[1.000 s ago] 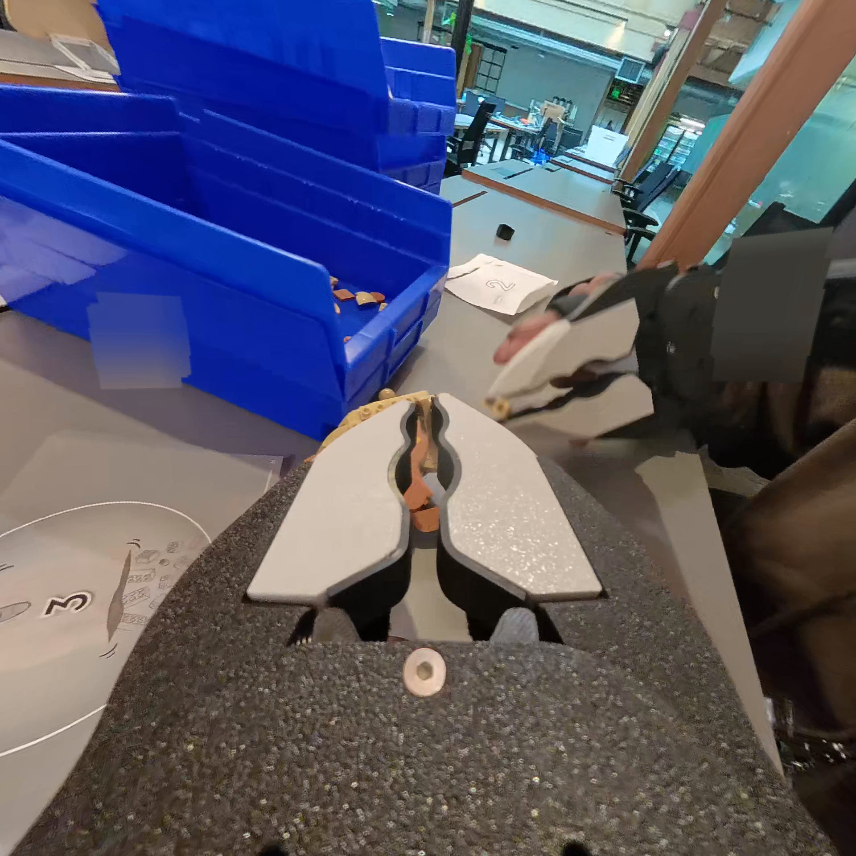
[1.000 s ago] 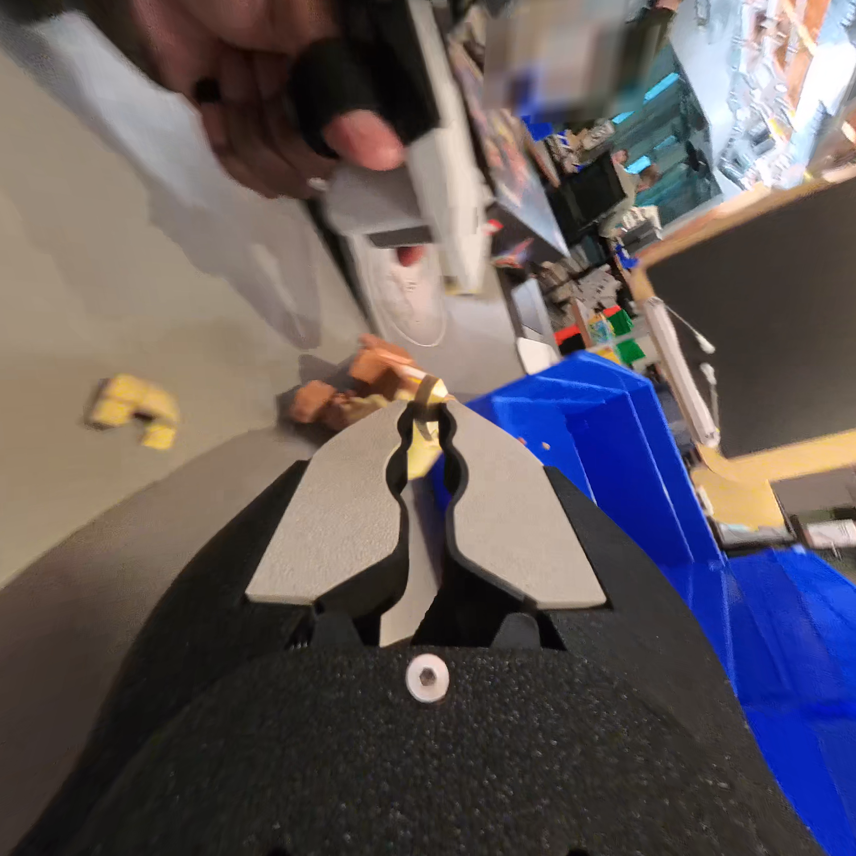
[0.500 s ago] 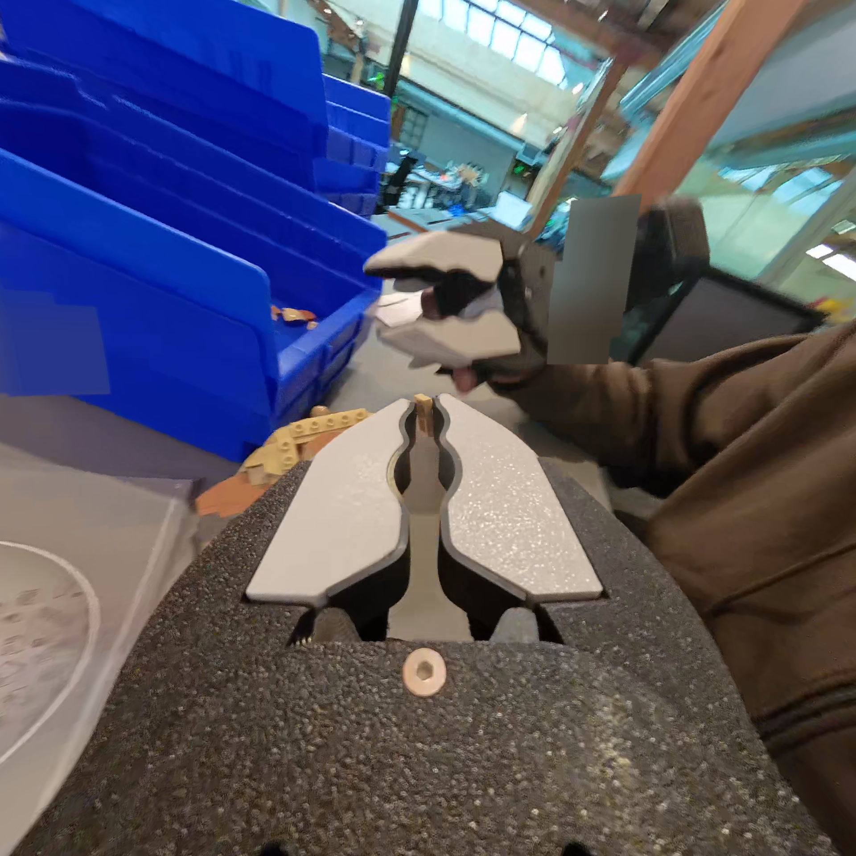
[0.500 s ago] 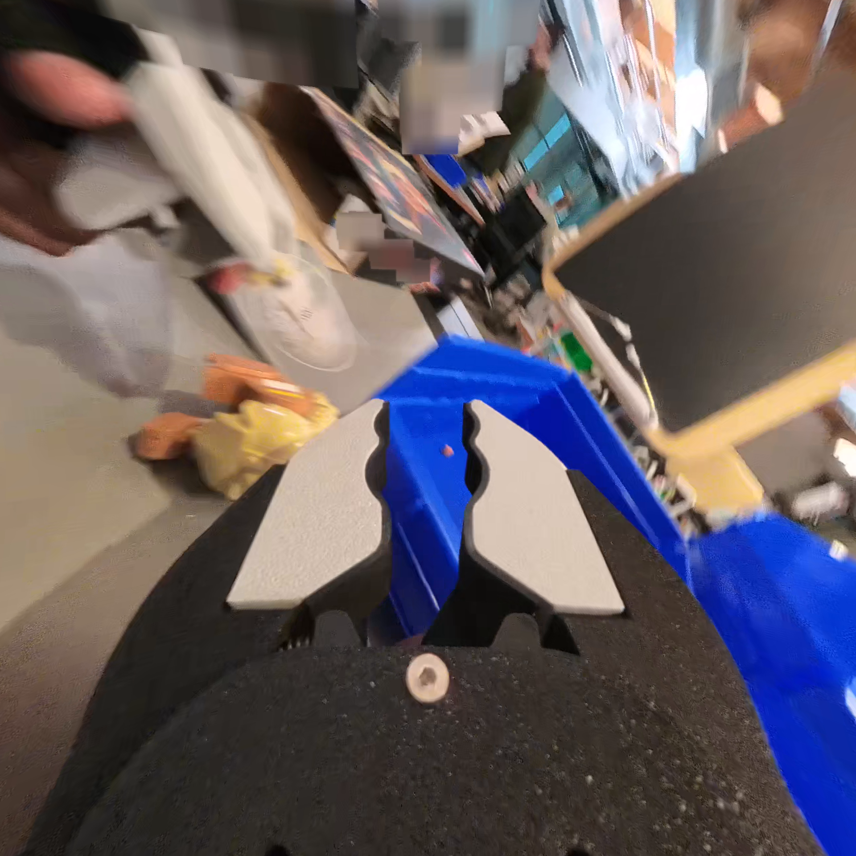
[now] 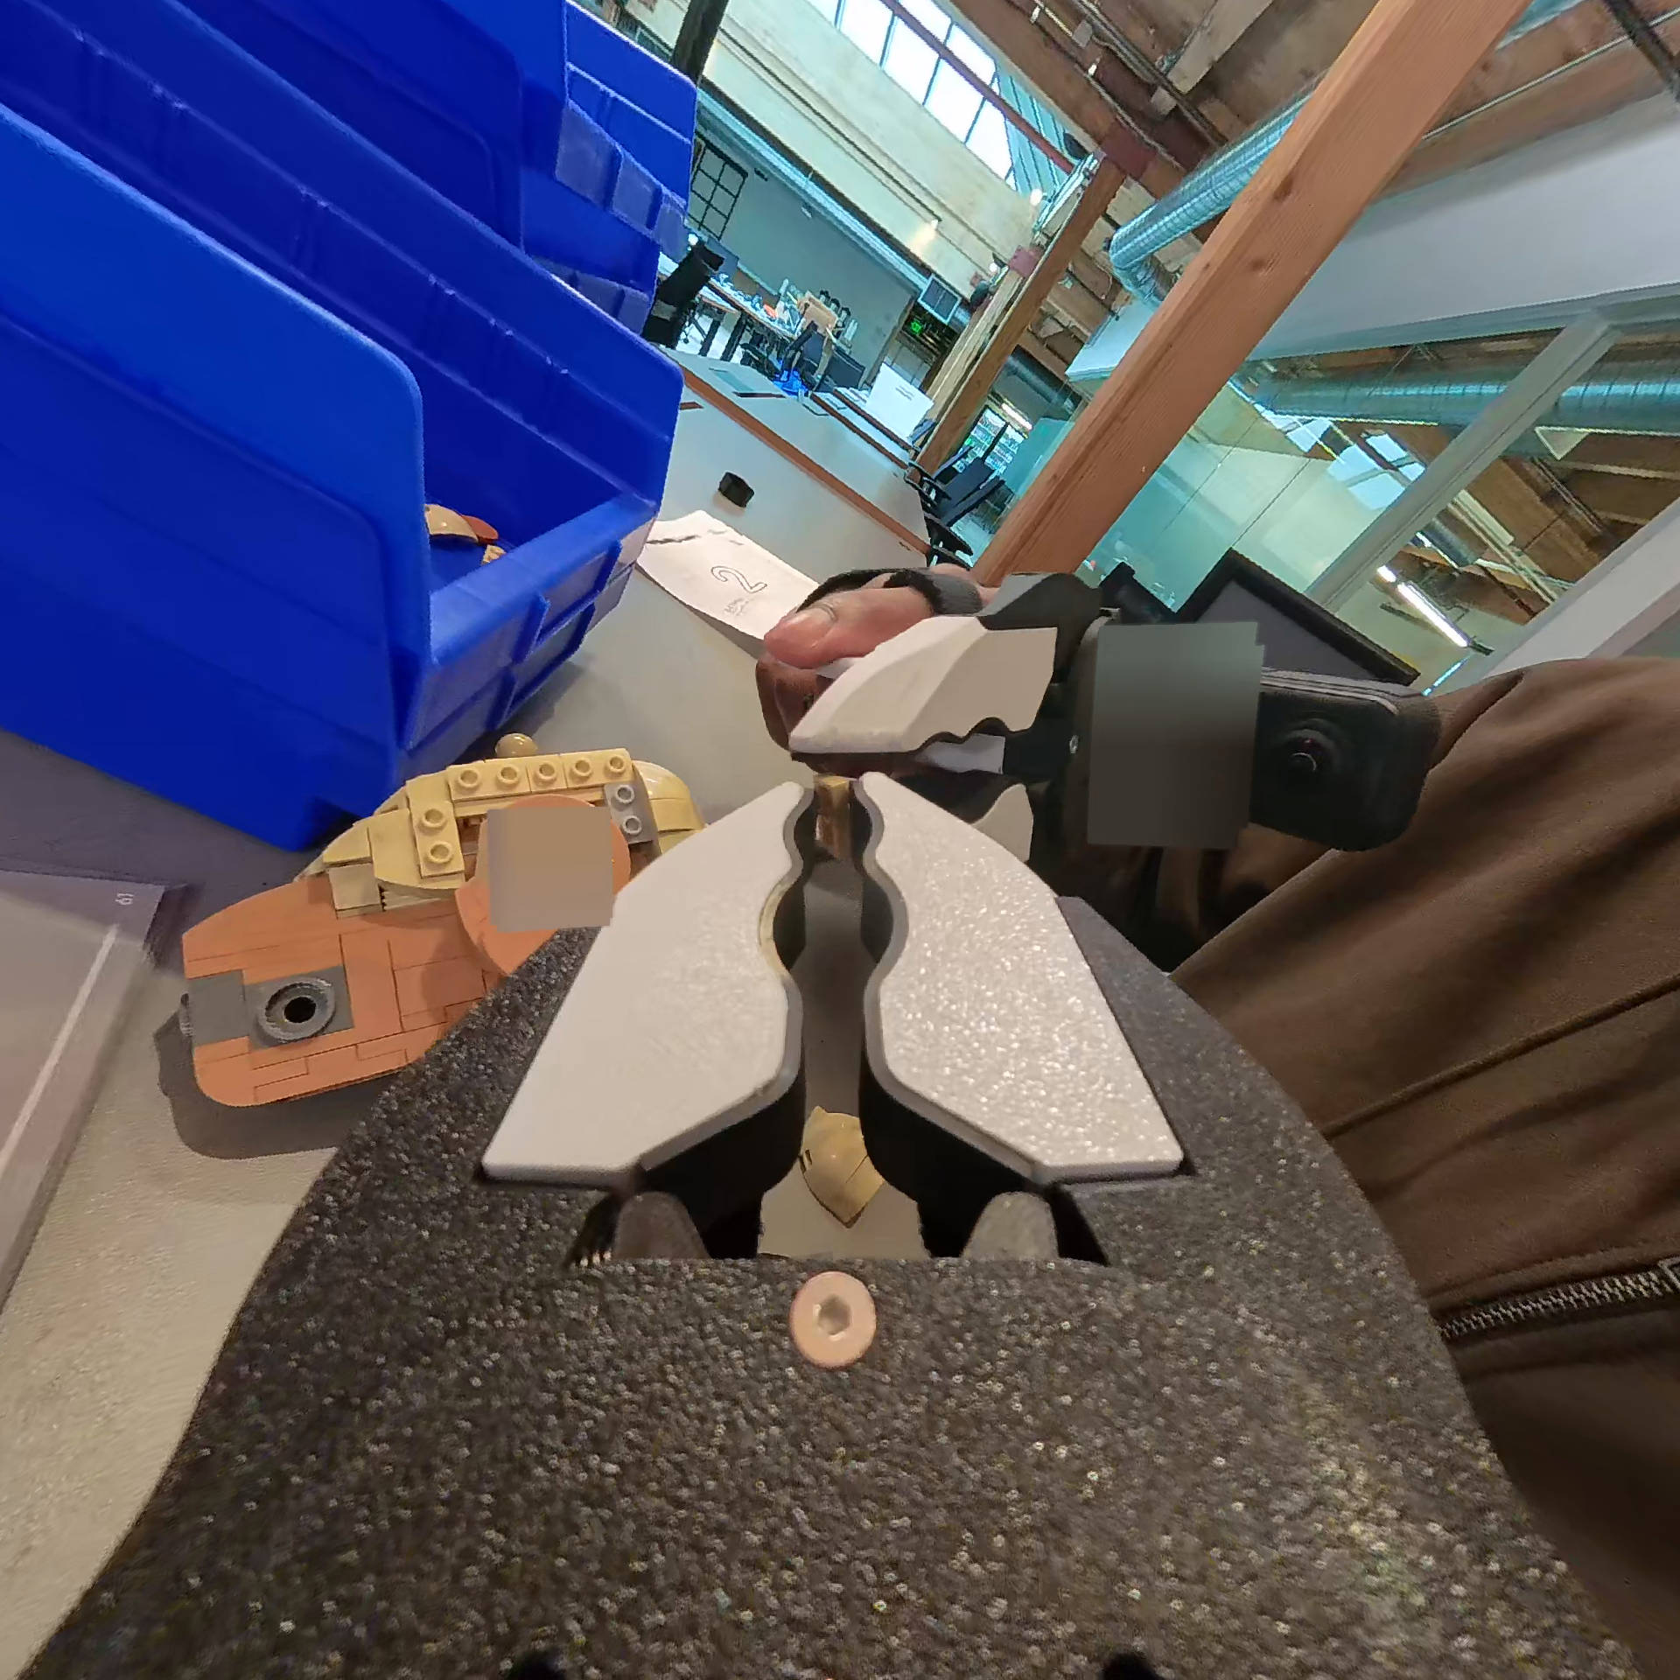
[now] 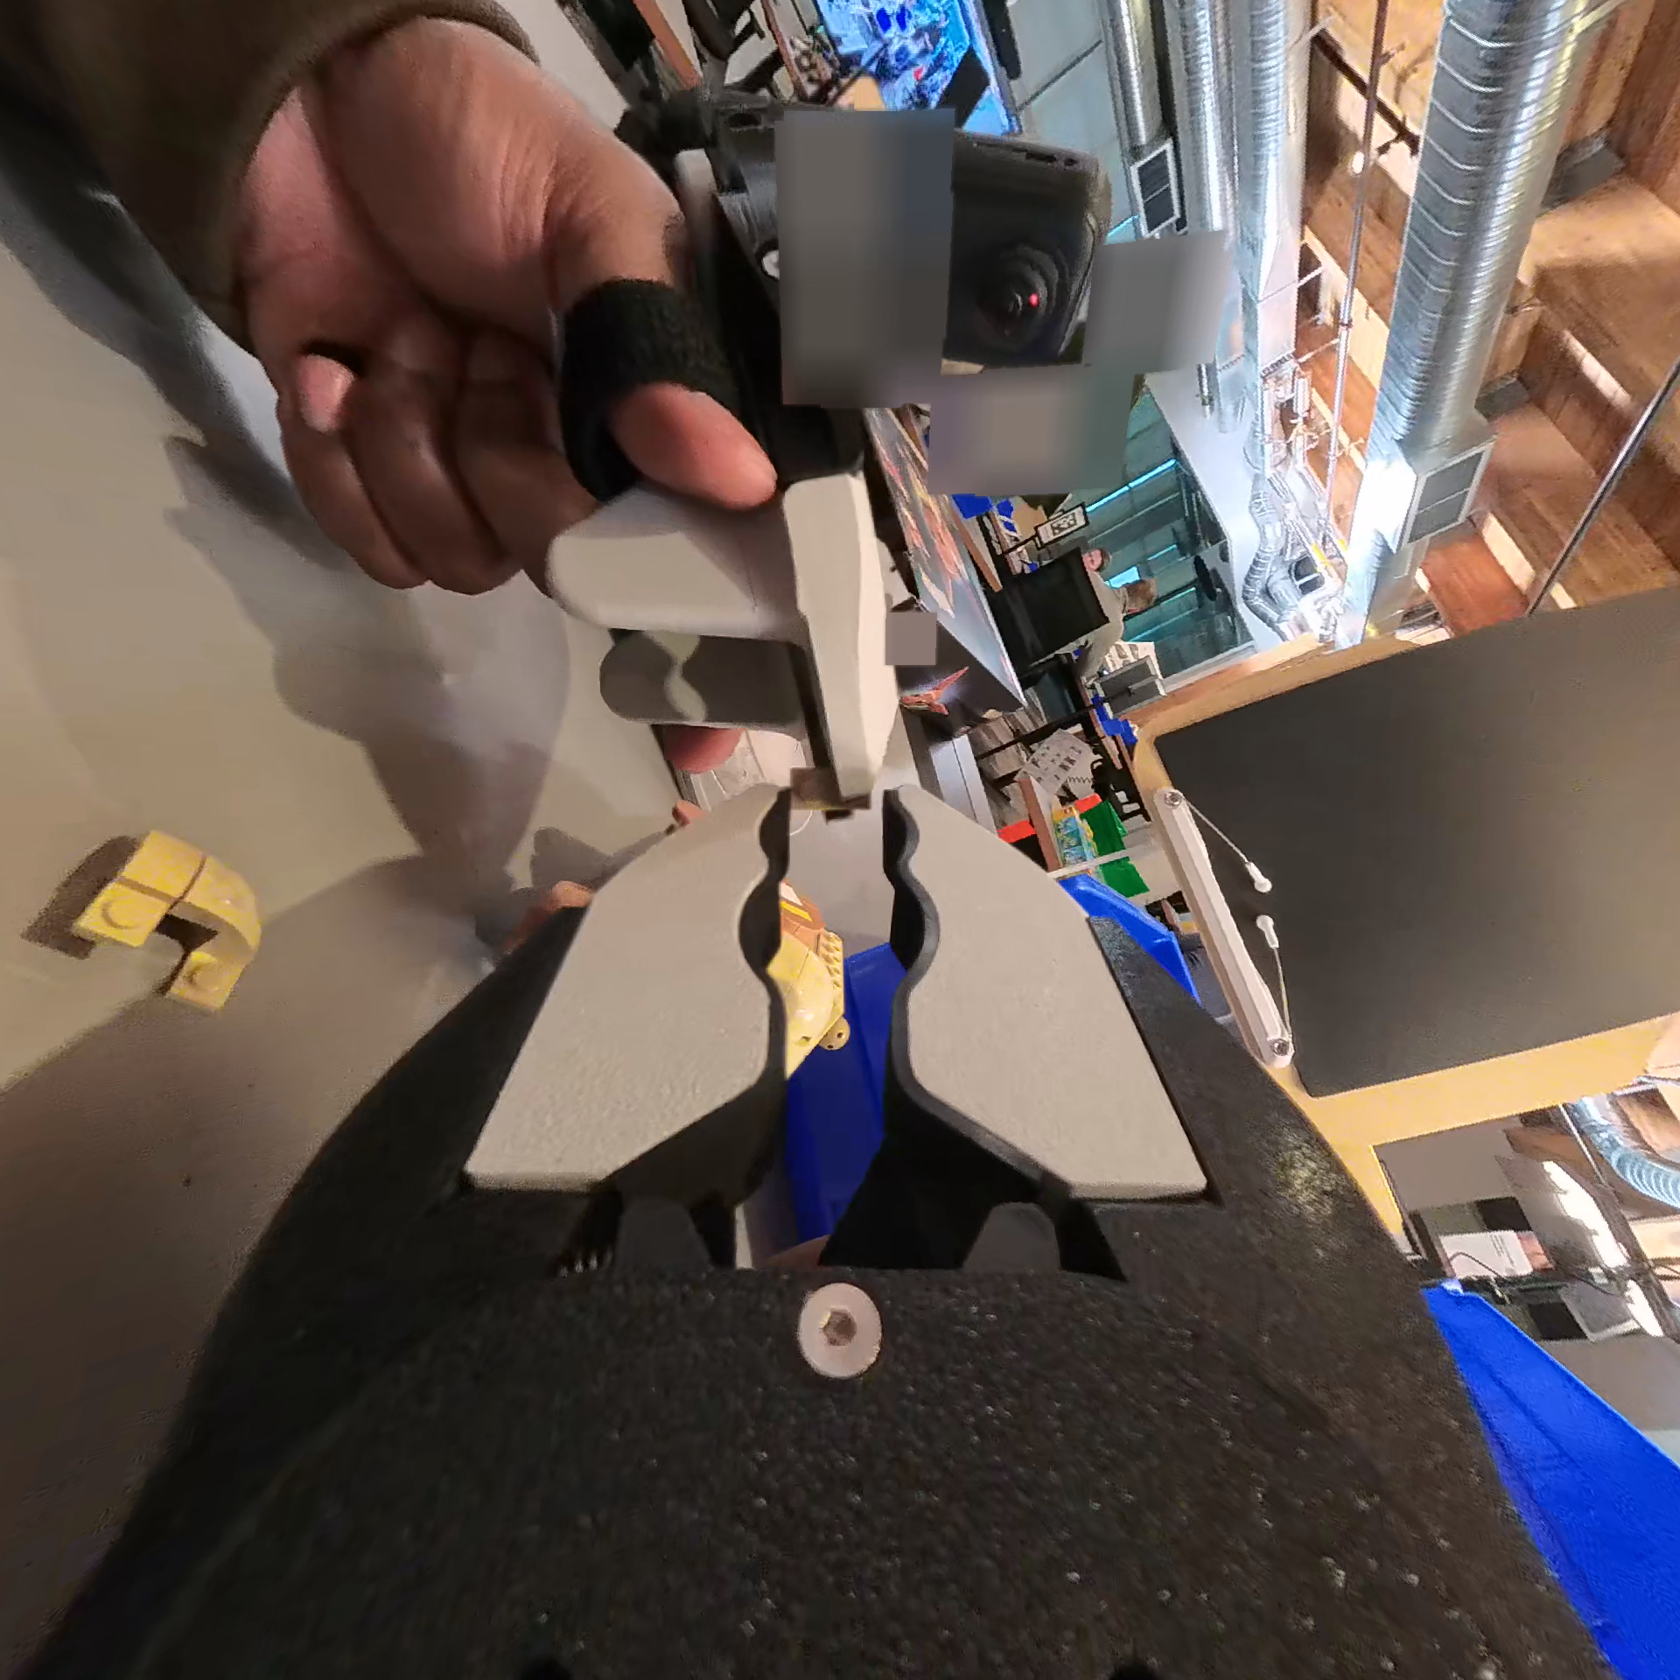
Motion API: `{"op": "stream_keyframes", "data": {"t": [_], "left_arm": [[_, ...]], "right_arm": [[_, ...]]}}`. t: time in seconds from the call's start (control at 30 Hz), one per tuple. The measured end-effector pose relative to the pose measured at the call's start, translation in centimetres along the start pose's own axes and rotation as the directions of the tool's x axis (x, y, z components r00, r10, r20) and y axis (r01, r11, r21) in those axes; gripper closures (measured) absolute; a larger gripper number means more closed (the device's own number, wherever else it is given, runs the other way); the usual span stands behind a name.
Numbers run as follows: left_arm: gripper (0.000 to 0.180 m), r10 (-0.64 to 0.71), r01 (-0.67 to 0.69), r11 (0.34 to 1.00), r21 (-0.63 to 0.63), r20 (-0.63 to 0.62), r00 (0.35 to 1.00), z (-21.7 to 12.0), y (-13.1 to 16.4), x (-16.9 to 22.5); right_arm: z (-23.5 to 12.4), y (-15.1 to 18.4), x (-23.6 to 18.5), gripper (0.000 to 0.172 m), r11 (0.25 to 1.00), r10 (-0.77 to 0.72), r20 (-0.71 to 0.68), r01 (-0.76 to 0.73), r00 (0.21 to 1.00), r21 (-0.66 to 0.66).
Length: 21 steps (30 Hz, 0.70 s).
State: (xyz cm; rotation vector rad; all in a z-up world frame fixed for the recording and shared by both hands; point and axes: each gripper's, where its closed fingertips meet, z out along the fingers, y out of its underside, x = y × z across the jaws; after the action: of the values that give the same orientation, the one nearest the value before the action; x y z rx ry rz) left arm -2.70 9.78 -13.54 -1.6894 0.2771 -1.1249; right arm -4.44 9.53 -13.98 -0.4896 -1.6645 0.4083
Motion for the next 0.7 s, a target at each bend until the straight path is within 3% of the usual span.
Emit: {"op": "stream_keyframes", "data": {"t": [0.23,0.33,0.43,0.5,0.6,0.7], "left_arm": [[0.172,-0.014,0.014,1.0,0.006,0.012,1.0,0.0,-0.1,-0.4],[0.169,-0.019,0.017,0.998,0.058,0.042,0.999,-0.6,-1.2,-1.0],[0.169,-0.019,0.015,0.996,0.091,0.049,0.999,-1.1,-1.9,-1.2],[0.169,-0.01,0.006,0.997,0.081,0.05,0.999,-1.1,-1.7,-1.2],[0.169,0.012,-0.014,0.999,0.051,0.052,0.999,-0.7,-1.2,-1.1],[0.169,0.041,-0.043,0.999,0.027,0.062,0.997,-0.7,-0.9,-1.1]], "right_arm": [[0.0,0.3,-0.1,0.155,1.0,0.004,0.004,-0.004,1.0,-0.011],[-0.2,1.0,1.5,0.155,0.999,0.04,-0.055,-0.041,0.998,-0.026],[-0.7,5.6,6.8,0.155,0.958,0.137,-0.289,-0.2,0.948,-0.204],[-1.6,9.6,9.0,0.138,0.876,0.263,-0.388,-0.387,0.884,-0.288],[-2.5,11.9,9.5,0.136,0.812,0.386,-0.41,-0.515,0.826,-0.274],[-2.7,11.4,8.6,0.137,0.851,0.344,-0.339,-0.444,0.876,-0.282]]}}
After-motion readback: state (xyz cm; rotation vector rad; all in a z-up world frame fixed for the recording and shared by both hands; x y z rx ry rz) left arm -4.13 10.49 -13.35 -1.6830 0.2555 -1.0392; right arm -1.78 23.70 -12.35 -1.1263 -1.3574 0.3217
